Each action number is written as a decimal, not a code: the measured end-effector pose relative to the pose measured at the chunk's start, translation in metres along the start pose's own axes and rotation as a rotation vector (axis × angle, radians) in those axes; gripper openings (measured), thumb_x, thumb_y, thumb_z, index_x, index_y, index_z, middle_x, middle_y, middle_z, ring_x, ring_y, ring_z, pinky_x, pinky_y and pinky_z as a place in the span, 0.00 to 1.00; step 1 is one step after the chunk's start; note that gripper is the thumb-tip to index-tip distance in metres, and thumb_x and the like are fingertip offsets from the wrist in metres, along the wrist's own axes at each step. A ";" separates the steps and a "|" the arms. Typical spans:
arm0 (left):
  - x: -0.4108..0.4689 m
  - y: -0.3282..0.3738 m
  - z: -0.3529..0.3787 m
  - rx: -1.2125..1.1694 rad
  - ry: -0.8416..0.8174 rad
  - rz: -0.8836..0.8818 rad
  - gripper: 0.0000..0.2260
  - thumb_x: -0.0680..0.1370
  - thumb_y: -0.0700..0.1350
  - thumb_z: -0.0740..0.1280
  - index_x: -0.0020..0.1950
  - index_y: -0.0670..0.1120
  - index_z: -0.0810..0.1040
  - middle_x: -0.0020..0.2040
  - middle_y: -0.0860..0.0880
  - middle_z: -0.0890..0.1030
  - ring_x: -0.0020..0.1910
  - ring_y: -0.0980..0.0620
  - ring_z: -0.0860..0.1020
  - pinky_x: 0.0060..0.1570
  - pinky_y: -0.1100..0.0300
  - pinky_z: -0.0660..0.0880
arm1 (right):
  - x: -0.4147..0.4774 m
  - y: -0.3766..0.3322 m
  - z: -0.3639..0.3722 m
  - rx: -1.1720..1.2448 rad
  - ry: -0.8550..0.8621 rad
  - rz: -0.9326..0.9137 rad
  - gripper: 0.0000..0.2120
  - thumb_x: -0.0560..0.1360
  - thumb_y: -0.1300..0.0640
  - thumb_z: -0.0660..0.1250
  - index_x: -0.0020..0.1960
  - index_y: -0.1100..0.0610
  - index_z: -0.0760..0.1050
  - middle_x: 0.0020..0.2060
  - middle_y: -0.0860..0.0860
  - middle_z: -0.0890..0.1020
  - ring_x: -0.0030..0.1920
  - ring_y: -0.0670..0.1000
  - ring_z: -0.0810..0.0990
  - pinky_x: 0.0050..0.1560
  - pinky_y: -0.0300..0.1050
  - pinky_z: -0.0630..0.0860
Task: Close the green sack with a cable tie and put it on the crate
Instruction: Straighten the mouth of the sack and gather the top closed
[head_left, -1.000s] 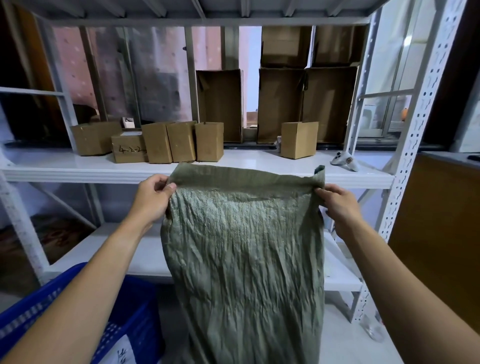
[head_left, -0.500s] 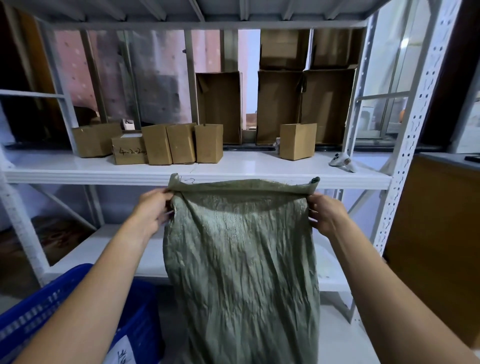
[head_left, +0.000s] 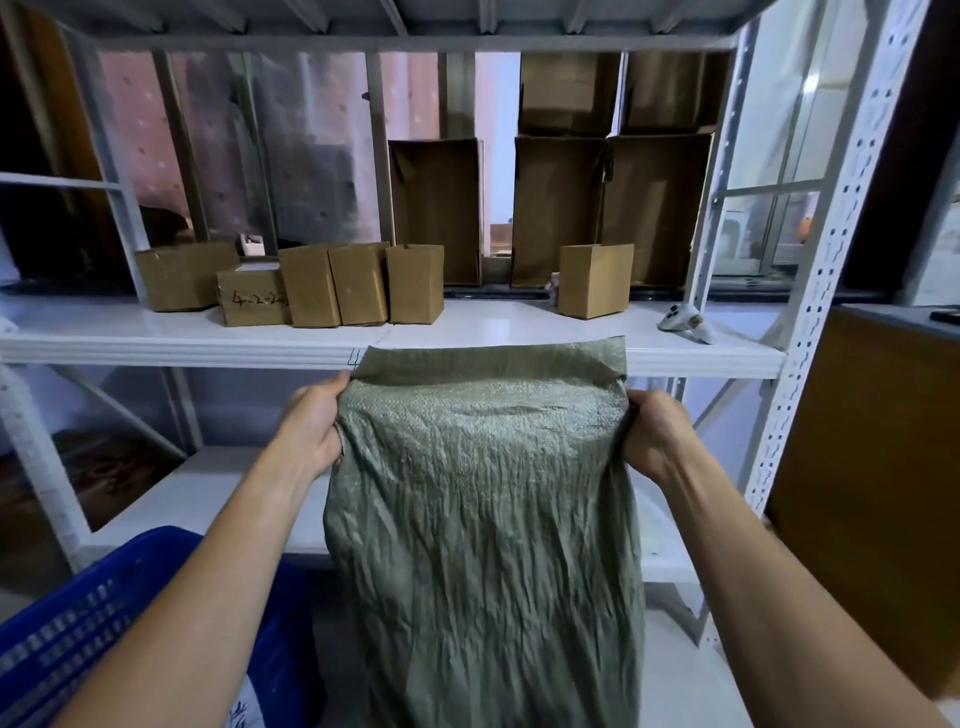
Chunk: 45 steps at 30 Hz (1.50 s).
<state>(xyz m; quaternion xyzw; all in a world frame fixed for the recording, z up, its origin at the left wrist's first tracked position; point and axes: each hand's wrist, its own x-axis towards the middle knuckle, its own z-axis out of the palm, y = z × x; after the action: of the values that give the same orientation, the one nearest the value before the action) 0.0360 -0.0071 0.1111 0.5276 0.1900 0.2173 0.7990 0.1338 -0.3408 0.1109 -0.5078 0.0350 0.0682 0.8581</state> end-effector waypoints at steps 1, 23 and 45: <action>0.000 -0.002 0.002 0.003 0.027 0.026 0.10 0.82 0.41 0.63 0.57 0.37 0.80 0.56 0.35 0.82 0.58 0.37 0.81 0.60 0.40 0.77 | -0.002 0.001 0.000 0.048 -0.006 -0.016 0.13 0.76 0.66 0.55 0.53 0.65 0.77 0.47 0.62 0.81 0.46 0.59 0.81 0.47 0.50 0.79; -0.011 -0.009 -0.004 0.424 -0.017 0.398 0.14 0.76 0.35 0.71 0.59 0.47 0.83 0.56 0.46 0.85 0.57 0.48 0.82 0.65 0.52 0.75 | 0.007 0.018 -0.006 -0.584 0.037 -0.387 0.11 0.83 0.55 0.59 0.46 0.57 0.77 0.32 0.52 0.74 0.35 0.52 0.72 0.39 0.45 0.66; -0.025 -0.021 -0.002 0.353 0.167 0.406 0.11 0.74 0.40 0.75 0.56 0.43 0.84 0.45 0.48 0.86 0.46 0.50 0.83 0.57 0.54 0.79 | -0.012 0.011 -0.001 -0.095 0.256 -0.280 0.08 0.76 0.63 0.70 0.55 0.58 0.82 0.41 0.52 0.83 0.41 0.50 0.79 0.48 0.46 0.76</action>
<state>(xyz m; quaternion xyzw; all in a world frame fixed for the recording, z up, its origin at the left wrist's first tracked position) 0.0175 -0.0264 0.0930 0.6661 0.1804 0.3793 0.6163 0.1207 -0.3372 0.1026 -0.5520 0.0697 -0.1157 0.8228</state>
